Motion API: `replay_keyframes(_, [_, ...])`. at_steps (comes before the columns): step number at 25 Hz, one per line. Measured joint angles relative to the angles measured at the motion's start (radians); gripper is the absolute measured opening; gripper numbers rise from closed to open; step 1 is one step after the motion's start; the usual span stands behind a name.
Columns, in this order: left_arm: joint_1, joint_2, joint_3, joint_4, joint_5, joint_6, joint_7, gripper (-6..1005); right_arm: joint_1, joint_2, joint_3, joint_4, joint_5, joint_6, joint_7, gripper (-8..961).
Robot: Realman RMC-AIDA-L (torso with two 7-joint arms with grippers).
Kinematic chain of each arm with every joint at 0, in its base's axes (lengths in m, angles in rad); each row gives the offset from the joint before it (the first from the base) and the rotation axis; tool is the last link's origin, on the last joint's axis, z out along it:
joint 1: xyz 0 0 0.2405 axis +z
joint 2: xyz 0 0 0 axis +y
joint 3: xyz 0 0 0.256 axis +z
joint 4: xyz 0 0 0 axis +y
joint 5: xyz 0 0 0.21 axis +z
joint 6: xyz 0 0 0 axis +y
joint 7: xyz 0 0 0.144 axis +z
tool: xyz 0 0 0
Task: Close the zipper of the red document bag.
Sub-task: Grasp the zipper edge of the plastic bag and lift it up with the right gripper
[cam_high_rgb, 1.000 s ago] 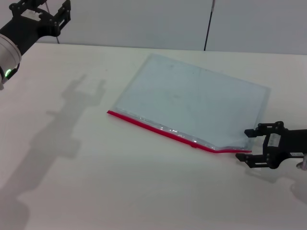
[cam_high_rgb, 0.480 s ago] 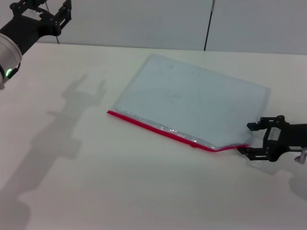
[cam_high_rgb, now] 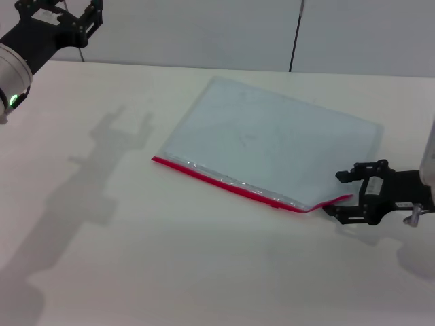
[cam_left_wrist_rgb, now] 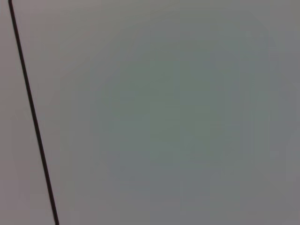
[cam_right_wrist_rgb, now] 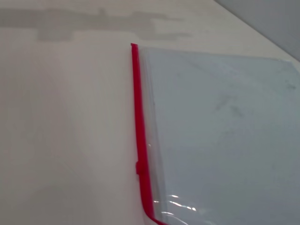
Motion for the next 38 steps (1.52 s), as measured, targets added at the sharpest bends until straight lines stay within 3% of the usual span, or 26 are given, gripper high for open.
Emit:
replay_keyframes(21, [0.003,0.001,0.008,0.010,0.000,0.007,0.004,560,0.051,-0.007,-0.031,0.085,-0.008,0.040,0.021,724])
replay_keyframes(32, [0.002,0.001,0.005,0.012,0.026,0.008,0.000,556,0.054,-0.008,-0.015,0.076,-0.003,0.041,0.050,349])
replay_keyframes(34, [0.002,0.001,0.006,0.012,0.027,0.008,0.000,555,0.057,-0.009,-0.014,0.074,-0.003,0.037,0.056,208])
replay_keyframes(38, [0.002,0.001,0.008,0.019,0.027,0.009,-0.001,553,0.061,-0.009,-0.014,0.070,-0.007,0.036,0.069,191])
